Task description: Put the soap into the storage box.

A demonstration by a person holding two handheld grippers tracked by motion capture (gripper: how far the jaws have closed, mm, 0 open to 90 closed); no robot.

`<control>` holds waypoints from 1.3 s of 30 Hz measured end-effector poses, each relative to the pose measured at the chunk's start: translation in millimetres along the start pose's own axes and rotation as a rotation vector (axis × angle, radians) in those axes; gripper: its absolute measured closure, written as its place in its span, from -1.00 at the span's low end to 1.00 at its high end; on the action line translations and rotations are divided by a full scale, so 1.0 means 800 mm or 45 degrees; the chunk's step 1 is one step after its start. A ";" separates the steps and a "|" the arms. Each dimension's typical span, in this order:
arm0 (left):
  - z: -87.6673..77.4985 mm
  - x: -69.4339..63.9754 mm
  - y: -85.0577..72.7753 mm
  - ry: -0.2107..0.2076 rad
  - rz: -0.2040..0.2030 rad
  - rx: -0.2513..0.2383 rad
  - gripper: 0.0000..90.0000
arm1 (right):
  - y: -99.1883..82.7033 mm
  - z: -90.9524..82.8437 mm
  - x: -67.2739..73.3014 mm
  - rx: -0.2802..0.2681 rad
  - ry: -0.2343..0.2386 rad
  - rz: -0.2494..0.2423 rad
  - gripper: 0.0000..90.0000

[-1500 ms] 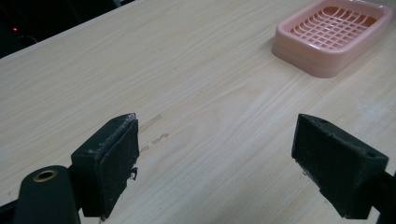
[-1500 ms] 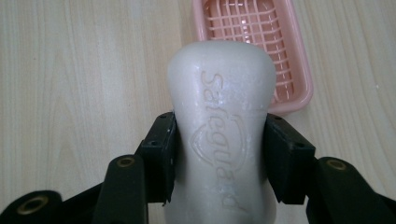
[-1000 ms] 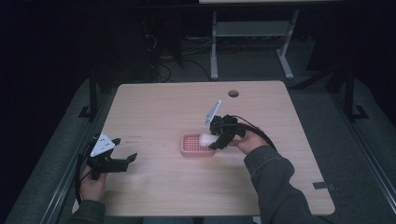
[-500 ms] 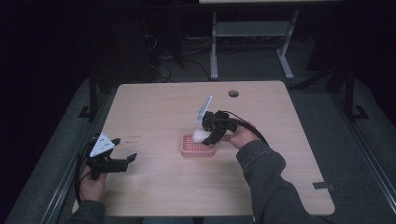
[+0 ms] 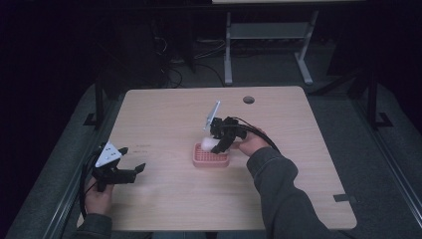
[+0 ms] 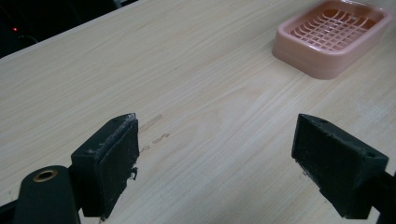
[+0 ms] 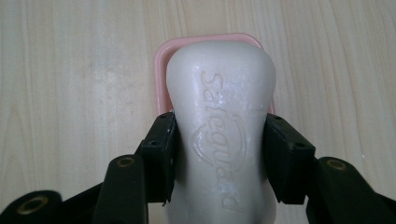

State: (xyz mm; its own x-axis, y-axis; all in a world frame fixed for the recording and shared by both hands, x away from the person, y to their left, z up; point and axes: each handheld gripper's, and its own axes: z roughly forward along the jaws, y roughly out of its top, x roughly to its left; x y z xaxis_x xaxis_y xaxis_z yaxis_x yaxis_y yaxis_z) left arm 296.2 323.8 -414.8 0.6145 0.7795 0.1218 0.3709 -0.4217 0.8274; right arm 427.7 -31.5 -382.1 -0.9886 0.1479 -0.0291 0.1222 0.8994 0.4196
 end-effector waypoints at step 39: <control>0.000 0.001 0.000 -0.001 0.000 -0.002 -0.68 | 0.009 0.050 -0.012 0.063 0.107 0.022 0.08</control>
State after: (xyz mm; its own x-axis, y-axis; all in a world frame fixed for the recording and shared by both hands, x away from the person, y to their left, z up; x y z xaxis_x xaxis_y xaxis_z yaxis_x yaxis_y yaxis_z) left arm 296.5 324.1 -414.7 0.6149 0.7793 0.1211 0.3698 -0.4205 0.8285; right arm 441.6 -9.8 -414.9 -0.9899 0.1306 0.0552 0.1418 0.9164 0.3743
